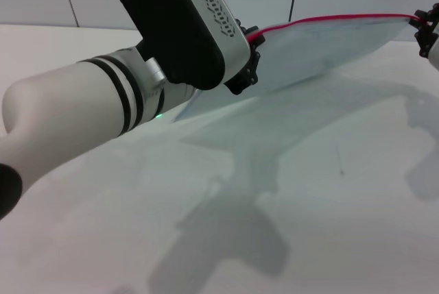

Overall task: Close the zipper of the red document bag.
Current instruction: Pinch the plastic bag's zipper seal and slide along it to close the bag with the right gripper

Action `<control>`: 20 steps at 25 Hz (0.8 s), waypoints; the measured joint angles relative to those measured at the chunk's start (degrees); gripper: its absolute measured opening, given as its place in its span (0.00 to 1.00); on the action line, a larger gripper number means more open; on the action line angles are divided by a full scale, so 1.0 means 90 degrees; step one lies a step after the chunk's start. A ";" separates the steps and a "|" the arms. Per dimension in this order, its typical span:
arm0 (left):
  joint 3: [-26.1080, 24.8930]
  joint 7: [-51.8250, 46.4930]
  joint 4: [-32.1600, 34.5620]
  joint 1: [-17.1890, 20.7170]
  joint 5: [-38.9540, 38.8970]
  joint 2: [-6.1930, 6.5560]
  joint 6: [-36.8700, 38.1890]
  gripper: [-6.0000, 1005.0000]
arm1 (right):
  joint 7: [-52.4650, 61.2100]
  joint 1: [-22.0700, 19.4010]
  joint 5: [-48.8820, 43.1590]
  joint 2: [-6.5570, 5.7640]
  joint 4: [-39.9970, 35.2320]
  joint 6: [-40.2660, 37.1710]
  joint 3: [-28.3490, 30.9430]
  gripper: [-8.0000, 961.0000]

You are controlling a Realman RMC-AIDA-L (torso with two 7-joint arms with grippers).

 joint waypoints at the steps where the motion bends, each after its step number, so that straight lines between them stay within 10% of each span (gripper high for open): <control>1: -0.0001 0.0000 0.0000 0.0001 0.0000 -0.0001 0.0000 0.06 | -0.0008 0.0001 0.0000 0.0000 0.0015 0.0007 0.0000 0.09; 20: -0.0174 -0.0052 0.0250 -0.0180 0.0002 -0.0009 -0.0068 0.06 | -0.0022 0.0030 0.0005 0.0027 0.0252 0.0340 -0.0076 0.23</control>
